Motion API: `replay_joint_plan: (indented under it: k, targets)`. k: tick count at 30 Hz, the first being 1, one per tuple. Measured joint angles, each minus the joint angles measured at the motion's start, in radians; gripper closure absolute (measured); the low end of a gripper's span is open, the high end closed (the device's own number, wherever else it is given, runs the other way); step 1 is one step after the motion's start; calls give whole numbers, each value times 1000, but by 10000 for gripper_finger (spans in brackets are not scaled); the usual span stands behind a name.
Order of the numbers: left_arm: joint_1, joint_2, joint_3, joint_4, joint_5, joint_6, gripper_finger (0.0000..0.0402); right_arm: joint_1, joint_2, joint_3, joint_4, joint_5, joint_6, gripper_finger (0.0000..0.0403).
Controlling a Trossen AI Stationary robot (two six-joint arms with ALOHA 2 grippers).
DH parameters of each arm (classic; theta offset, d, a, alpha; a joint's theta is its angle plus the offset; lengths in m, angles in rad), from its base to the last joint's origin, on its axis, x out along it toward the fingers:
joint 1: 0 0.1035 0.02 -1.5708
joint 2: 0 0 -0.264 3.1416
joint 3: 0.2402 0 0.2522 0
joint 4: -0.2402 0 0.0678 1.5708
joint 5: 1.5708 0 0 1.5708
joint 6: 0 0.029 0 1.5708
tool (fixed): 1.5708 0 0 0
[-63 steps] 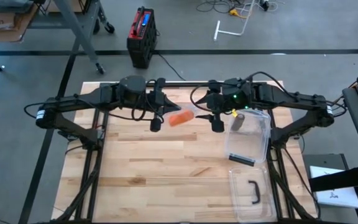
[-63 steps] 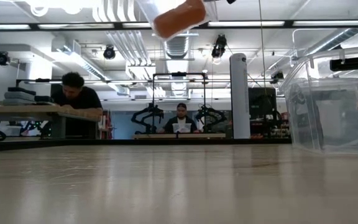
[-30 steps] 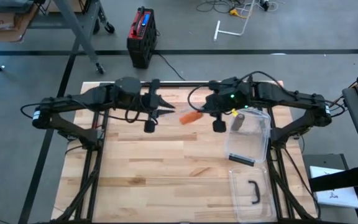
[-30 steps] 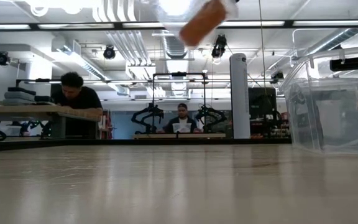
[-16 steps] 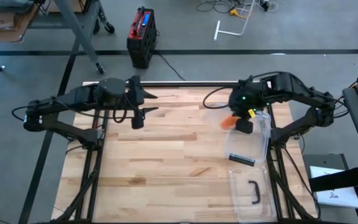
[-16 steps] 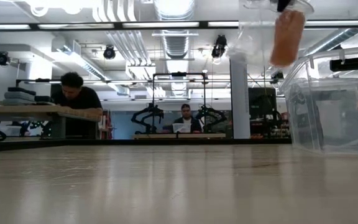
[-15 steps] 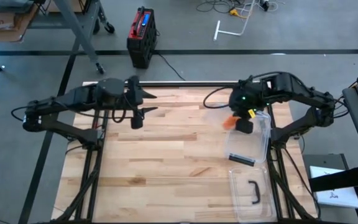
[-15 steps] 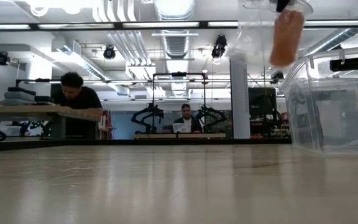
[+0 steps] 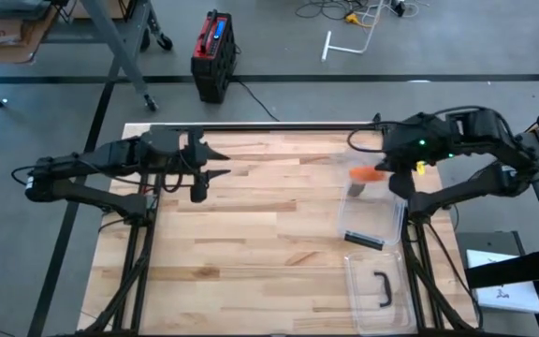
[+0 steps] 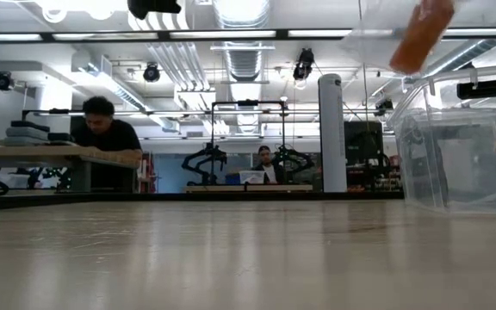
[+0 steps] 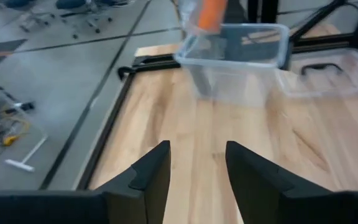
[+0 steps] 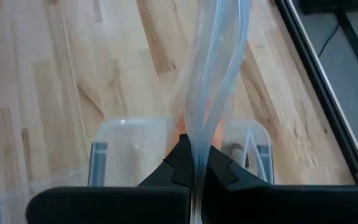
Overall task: Roll bandage
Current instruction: Put the transparent zip bag into the transparent container
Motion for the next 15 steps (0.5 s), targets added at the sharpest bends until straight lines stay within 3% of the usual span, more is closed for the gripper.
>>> replay_joint_plan:
  k: [15]
  targets:
    - [0,17,-66,90,41,13,285,-5,-229,-352,1,13,94,403]
